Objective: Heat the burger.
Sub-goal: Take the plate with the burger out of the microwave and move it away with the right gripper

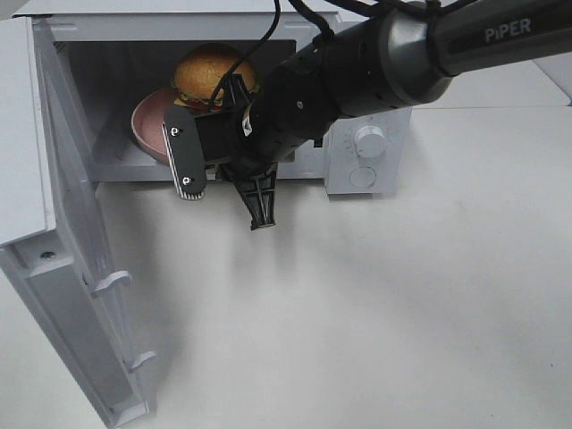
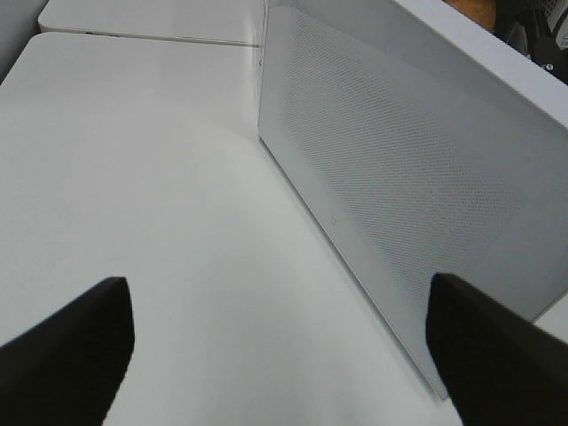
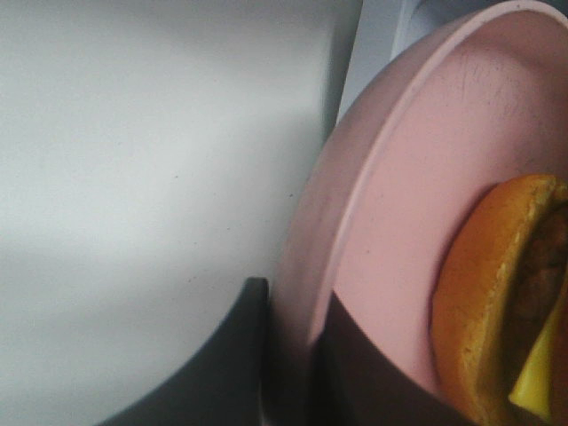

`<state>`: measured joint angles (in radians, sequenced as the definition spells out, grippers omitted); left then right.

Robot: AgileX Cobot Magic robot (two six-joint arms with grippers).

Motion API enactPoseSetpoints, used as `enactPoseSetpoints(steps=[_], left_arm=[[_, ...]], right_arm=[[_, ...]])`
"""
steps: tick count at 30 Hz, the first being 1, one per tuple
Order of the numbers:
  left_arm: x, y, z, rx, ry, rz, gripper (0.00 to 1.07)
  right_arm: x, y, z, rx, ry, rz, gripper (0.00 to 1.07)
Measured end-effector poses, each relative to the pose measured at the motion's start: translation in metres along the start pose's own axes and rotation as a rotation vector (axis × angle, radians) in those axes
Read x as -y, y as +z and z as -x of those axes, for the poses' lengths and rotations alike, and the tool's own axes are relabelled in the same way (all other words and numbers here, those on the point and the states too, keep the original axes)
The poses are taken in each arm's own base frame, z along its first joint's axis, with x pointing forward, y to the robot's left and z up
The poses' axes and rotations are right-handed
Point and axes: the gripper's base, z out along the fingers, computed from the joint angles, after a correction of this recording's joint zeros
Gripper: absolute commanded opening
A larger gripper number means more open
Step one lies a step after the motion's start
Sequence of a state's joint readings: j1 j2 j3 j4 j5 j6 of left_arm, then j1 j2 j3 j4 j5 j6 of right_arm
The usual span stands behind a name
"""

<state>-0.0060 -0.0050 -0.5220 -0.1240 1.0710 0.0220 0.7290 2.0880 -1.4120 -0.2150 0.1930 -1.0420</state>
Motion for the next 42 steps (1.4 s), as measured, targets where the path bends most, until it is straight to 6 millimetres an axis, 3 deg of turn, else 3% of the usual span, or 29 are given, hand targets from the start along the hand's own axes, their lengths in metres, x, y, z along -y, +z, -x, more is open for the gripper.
enactPoseSetpoints(steps=[11, 30, 42], left_arm=[[0.000, 0.000, 0.000, 0.000, 0.000, 0.000, 0.82], [0.000, 0.000, 0.000, 0.000, 0.000, 0.000, 0.82], [0.000, 0.000, 0.000, 0.000, 0.000, 0.000, 0.82]], right_arm=[[-0.022, -0.022, -0.003, 0.032, -0.034, -0.018, 0.00], [-0.072, -0.079, -0.019, 0.062, -0.073, -0.022, 0.00], [-0.094, -0.111, -0.012, 0.094, -0.122, -0.022, 0.00]])
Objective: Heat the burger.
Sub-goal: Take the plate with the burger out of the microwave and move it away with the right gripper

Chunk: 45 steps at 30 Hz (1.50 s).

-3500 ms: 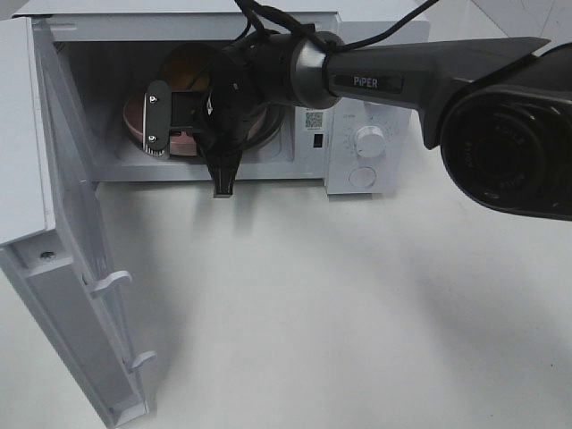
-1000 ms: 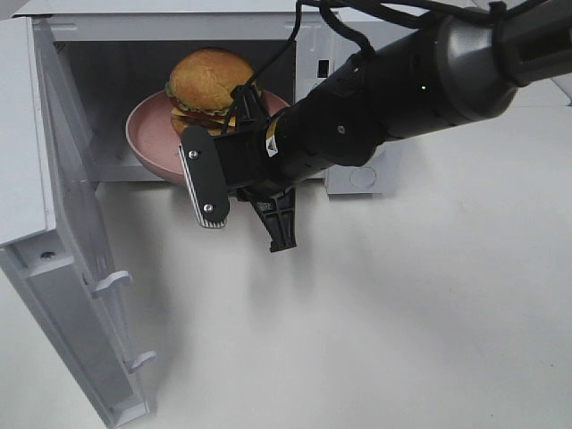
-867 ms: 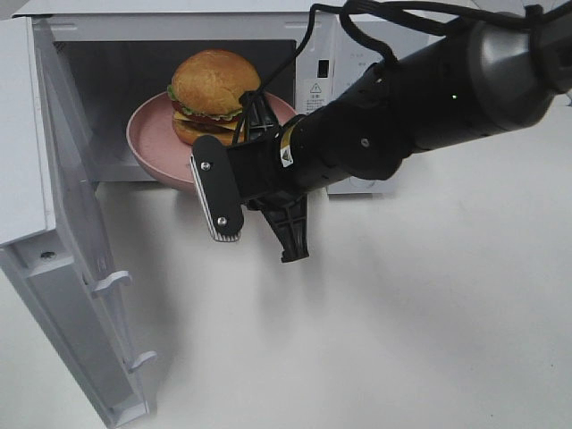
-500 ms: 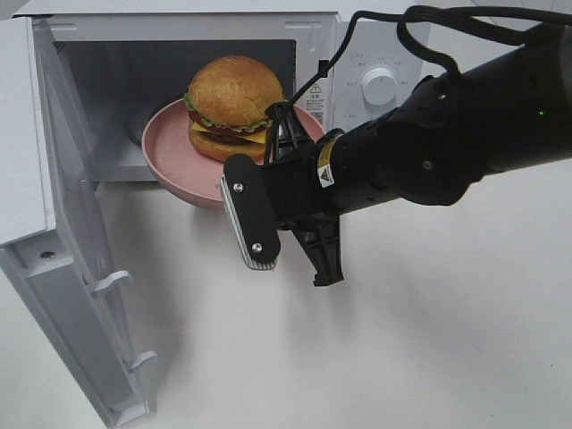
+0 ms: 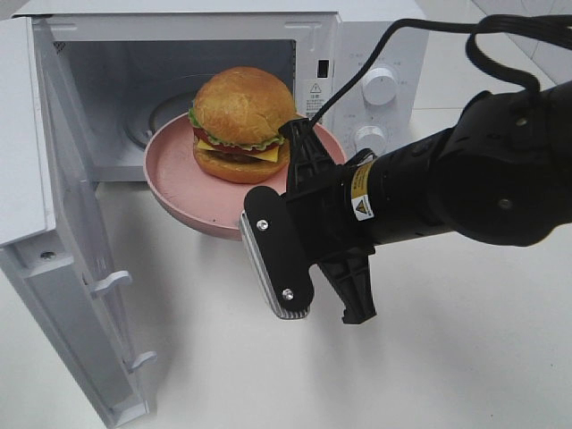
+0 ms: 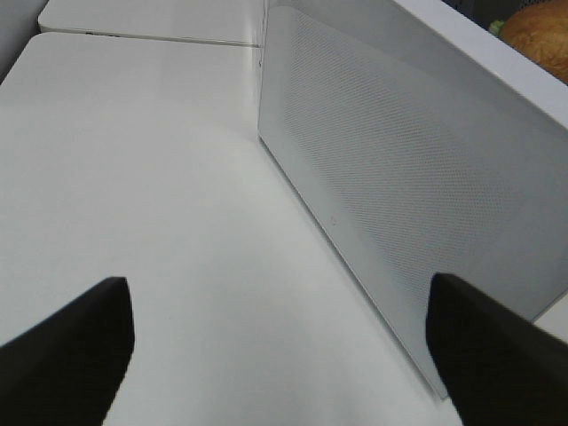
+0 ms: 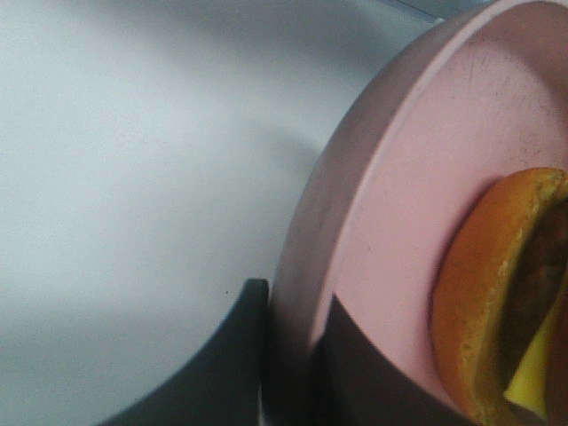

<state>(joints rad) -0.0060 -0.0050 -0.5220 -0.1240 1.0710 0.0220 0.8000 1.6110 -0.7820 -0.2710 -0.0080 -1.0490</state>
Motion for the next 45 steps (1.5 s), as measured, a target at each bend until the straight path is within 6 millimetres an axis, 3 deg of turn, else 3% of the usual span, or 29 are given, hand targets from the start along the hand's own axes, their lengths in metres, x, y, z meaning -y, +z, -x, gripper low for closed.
enactPoseSetpoints(steps=[6, 34, 43, 45], left_arm=[[0.000, 0.000, 0.000, 0.000, 0.000, 0.000, 0.82], [0.000, 0.000, 0.000, 0.000, 0.000, 0.000, 0.82], [0.000, 0.000, 0.000, 0.000, 0.000, 0.000, 0.82], [0.000, 0.000, 0.000, 0.000, 0.000, 0.000, 0.82]], right_arm=[[-0.006, -0.012, -0.002, -0.002, 0.001, -0.004, 0.00], [-0.064, -0.101, -0.026, -0.081, 0.019, 0.033, 0.00], [-0.072, -0.121, -0.033, -0.131, 0.056, 0.031, 0.00], [-0.073, -0.133, -0.037, -0.163, 0.085, 0.007, 0.00]])
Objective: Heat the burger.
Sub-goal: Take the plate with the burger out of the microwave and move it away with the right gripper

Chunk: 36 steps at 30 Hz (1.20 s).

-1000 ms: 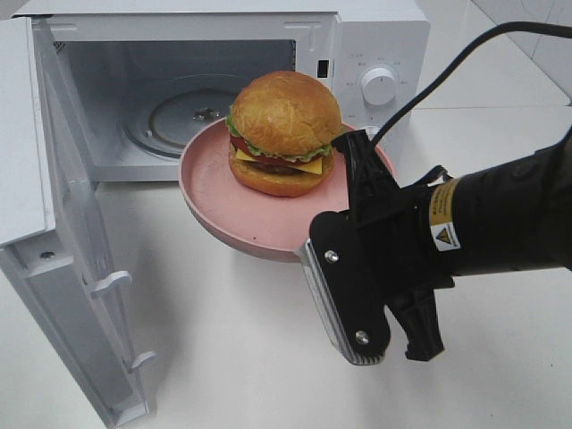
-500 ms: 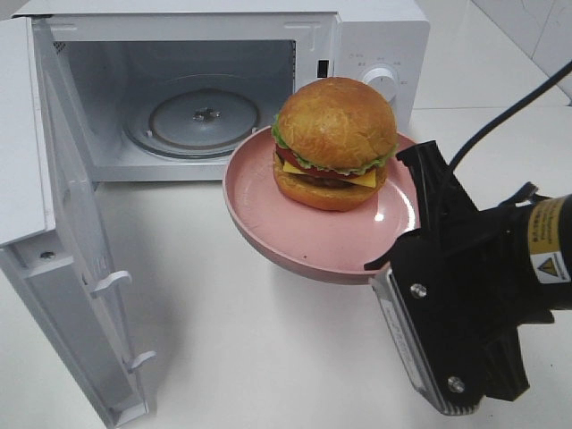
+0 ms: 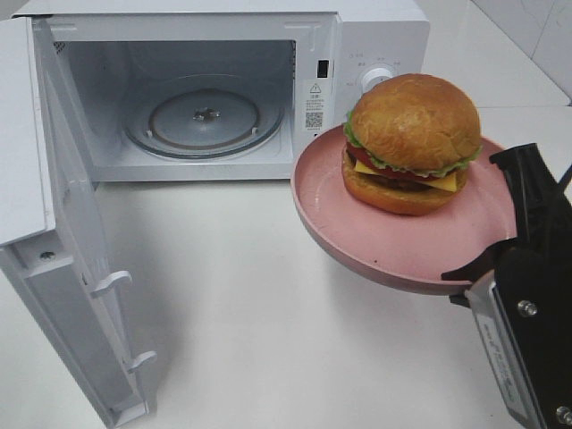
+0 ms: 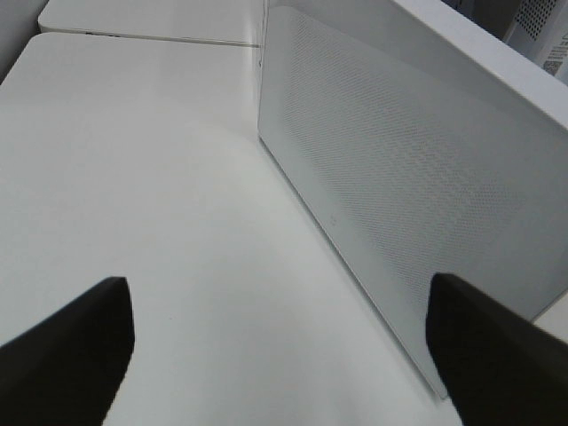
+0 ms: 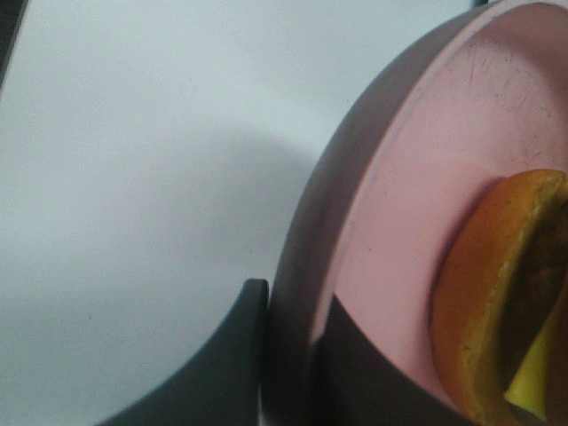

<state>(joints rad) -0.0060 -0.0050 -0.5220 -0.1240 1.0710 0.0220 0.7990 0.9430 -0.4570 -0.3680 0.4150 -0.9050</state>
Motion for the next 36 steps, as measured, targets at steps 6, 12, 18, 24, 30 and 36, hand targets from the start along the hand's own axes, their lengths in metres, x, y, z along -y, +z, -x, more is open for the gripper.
enactPoseSetpoints(steps=[6, 12, 18, 24, 30, 36], left_arm=[[0.000, 0.000, 0.000, 0.000, 0.000, 0.000, 0.82], [0.000, 0.000, 0.000, 0.000, 0.000, 0.000, 0.82], [0.000, 0.000, 0.000, 0.000, 0.000, 0.000, 0.82], [0.000, 0.000, 0.000, 0.000, 0.000, 0.000, 0.82], [0.000, 0.000, 0.000, 0.000, 0.000, 0.000, 0.82], [0.000, 0.000, 0.000, 0.000, 0.000, 0.000, 0.82]], right_arm=[[-0.002, -0.012, -0.008, -0.049, 0.034, -0.023, 0.00], [-0.005, -0.024, -0.019, -0.122, 0.082, -0.037, 0.00], [-0.010, -0.034, -0.028, -0.184, 0.169, -0.047, 0.00], [-0.013, -0.037, -0.039, -0.309, 0.328, -0.048, 0.00], [-0.013, -0.040, -0.045, -0.375, 0.455, -0.089, 0.00], [-0.014, -0.042, -0.049, -0.426, 0.623, -0.127, 0.00]])
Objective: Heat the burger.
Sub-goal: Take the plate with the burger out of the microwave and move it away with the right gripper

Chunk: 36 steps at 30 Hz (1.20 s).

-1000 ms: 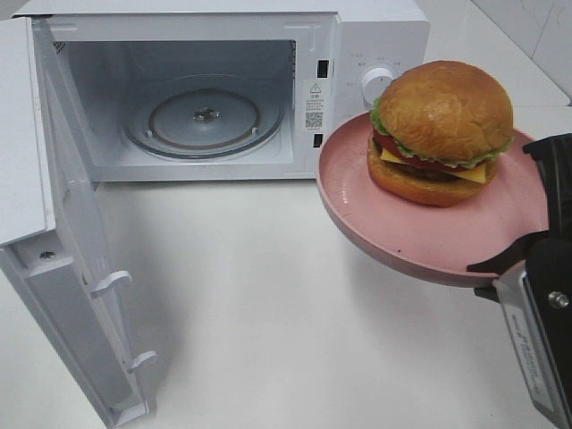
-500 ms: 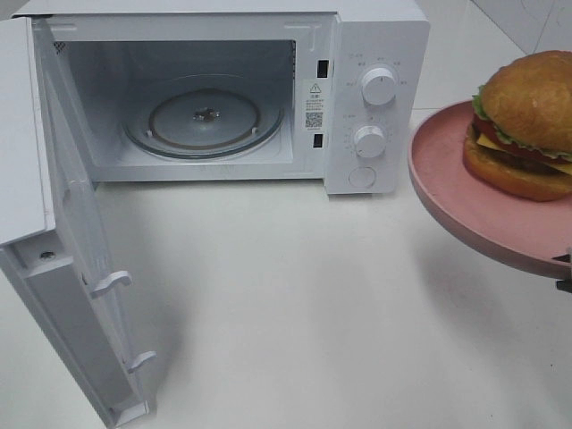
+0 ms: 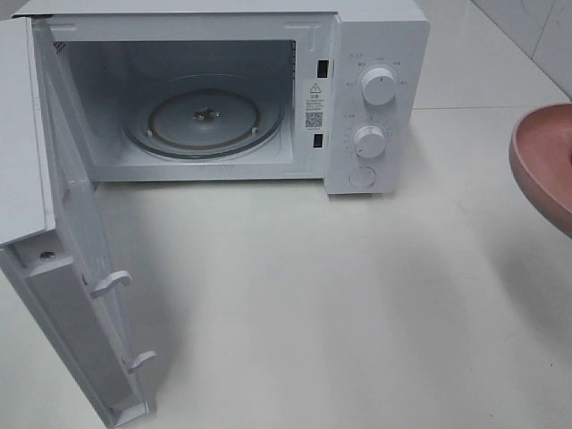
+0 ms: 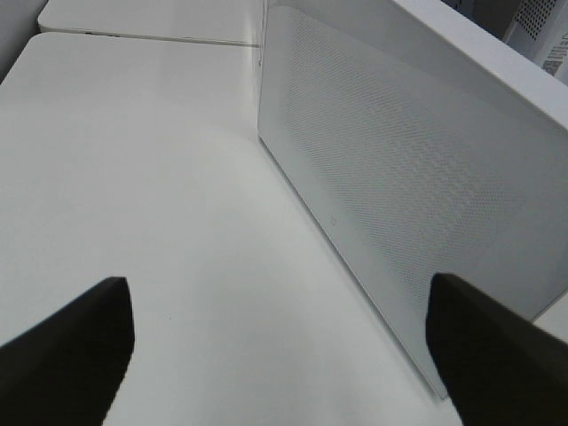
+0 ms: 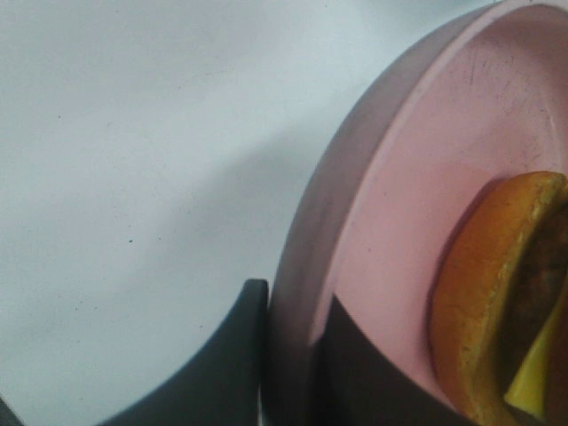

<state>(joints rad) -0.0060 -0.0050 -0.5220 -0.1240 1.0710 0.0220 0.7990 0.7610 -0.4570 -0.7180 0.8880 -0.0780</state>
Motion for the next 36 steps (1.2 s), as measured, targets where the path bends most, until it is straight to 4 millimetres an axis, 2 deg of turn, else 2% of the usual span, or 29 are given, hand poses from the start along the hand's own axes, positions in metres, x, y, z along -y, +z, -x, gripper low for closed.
enactPoseSetpoints(steps=[17, 28, 30, 36], left_arm=[[0.000, 0.000, 0.000, 0.000, 0.000, 0.000, 0.82], [0.000, 0.000, 0.000, 0.000, 0.000, 0.000, 0.82], [0.000, 0.000, 0.000, 0.000, 0.000, 0.000, 0.82], [0.000, 0.000, 0.000, 0.000, 0.000, 0.000, 0.82]], right_arm=[[0.003, 0.008, -0.009, -0.170, 0.362, -0.093, 0.00], [-0.005, 0.029, 0.004, -0.293, 0.487, -0.095, 0.00], [-0.008, 0.039, 0.009, -0.335, 0.544, -0.111, 0.00], [-0.010, 0.052, 0.011, -0.390, 0.580, -0.118, 0.00]])
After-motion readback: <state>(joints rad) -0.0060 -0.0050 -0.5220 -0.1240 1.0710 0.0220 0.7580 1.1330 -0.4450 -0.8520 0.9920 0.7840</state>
